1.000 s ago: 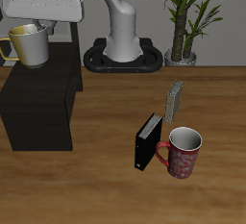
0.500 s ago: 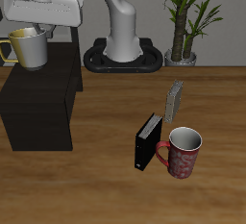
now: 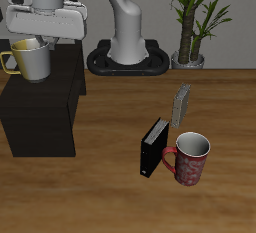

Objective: Place the white-yellow mug on top of the shelf

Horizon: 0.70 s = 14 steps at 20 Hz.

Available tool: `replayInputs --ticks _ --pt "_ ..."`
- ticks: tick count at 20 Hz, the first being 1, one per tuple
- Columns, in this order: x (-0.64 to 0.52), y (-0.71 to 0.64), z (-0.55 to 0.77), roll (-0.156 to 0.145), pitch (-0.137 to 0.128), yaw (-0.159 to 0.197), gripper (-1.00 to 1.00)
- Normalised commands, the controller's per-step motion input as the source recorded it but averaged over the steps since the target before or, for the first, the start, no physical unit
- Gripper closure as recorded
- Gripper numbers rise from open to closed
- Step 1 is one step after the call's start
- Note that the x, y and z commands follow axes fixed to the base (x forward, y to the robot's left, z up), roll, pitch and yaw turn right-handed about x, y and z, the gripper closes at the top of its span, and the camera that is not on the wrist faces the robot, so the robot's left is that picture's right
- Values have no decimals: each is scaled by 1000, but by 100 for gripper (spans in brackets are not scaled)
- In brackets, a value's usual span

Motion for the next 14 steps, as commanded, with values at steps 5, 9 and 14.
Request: replayInputs --ticks 5,9,14 --pt "106 49 -237 6 36 -13 100" --pt "90 9 -203 -48 38 -18 100" --pt "18 63 -90 37 36 -18 -100"
